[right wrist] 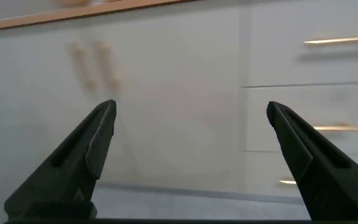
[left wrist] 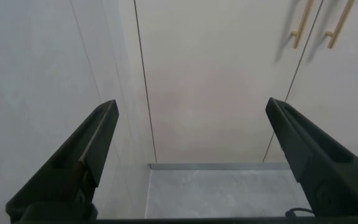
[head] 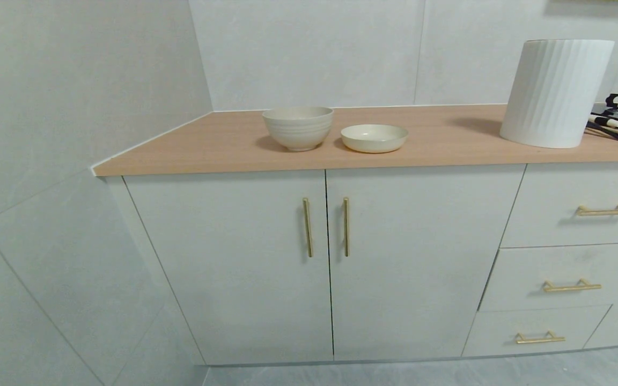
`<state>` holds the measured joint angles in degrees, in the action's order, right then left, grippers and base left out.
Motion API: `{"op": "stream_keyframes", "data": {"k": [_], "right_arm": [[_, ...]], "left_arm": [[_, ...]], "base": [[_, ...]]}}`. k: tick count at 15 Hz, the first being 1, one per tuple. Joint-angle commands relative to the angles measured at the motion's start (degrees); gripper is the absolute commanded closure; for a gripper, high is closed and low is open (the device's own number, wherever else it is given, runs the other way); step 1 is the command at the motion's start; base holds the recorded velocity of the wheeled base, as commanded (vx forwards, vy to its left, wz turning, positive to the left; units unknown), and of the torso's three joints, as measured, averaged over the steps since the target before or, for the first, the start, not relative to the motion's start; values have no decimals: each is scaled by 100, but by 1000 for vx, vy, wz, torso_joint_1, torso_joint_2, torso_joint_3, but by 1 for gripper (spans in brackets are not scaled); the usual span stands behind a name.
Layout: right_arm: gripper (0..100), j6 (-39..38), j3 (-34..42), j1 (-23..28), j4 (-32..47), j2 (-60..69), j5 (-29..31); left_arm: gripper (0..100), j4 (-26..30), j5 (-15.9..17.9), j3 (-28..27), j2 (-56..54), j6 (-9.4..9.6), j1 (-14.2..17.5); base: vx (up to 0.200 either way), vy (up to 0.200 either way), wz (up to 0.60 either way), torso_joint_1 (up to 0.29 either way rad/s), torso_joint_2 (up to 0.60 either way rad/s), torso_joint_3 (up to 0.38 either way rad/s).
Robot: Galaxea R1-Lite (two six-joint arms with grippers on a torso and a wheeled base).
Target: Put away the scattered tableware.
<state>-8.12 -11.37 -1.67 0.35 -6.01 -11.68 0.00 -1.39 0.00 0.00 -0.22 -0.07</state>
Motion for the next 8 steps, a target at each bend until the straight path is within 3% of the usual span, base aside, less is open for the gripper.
{"op": "stream_keyframes", "data": {"k": [1, 4, 8], "right_arm": [[0, 241, -427, -220, 35, -1368, -476], [0, 645, -875, -439, 9, -2985, -467], [0, 636, -2088, -1345, -62, -5103, -546]], "left_arm": [[0, 0, -2, 0, 0, -4, -1], [0, 0, -2, 0, 0, -4, -1], [0, 0, -2, 0, 0, -4, -1]], "base": [[0, 0, 0, 0, 0, 0], [0, 0, 0, 0, 0, 0], [0, 0, 0, 0, 0, 0]]}}
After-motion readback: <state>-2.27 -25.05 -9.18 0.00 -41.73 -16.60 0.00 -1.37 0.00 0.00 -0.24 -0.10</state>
